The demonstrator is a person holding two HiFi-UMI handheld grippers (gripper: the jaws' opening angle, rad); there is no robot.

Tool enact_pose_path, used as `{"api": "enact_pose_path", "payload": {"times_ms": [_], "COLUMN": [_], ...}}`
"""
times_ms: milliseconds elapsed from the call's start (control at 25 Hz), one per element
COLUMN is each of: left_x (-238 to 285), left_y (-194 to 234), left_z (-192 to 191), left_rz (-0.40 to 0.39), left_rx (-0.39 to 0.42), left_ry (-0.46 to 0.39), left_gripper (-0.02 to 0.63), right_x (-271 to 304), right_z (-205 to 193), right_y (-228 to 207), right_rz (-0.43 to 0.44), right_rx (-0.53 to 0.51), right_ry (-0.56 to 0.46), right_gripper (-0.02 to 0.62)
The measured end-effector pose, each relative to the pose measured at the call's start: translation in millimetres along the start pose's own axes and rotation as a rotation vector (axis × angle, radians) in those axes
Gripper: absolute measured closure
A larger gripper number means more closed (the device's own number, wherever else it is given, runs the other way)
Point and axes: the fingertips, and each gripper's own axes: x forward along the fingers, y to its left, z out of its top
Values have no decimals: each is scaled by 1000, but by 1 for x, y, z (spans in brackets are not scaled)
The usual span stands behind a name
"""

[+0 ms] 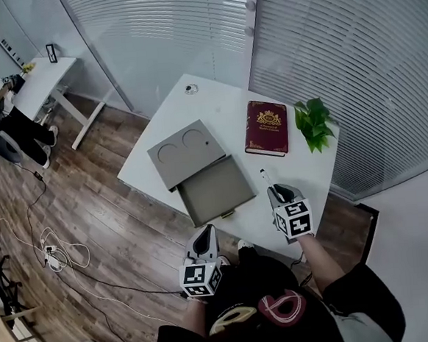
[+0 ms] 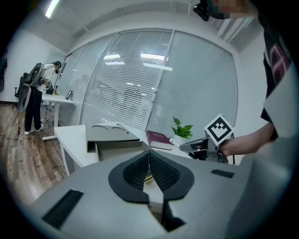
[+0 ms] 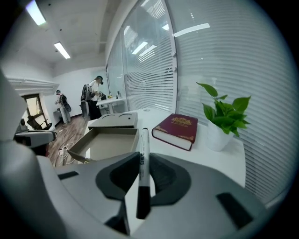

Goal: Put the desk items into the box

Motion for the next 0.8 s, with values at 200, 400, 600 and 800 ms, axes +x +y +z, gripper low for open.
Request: {"api": "enact_pose_path", "payload": {"times_ms": [200,400,600,800], "left_x": [-6,-10,-16,-23], "left_y": [5,5,10,21], "left_z": [1,1,1,3], "left_rz": [18,11,45,97], "left_rx": [-1,-5,-16,-42], "left_ry": [-13,-20,-33,-50], "left_gripper": [588,588,588,588], "right_x": [5,14,26,43], "right_z": [22,33,38,44], "right_y": [33,62,91,111], "right_rz": [92,163,224,273], "right_rx": [-47,-107,-198,-260], "right_ry": [-43,-38,-15,8], "right_gripper": [522,522,522,522]}}
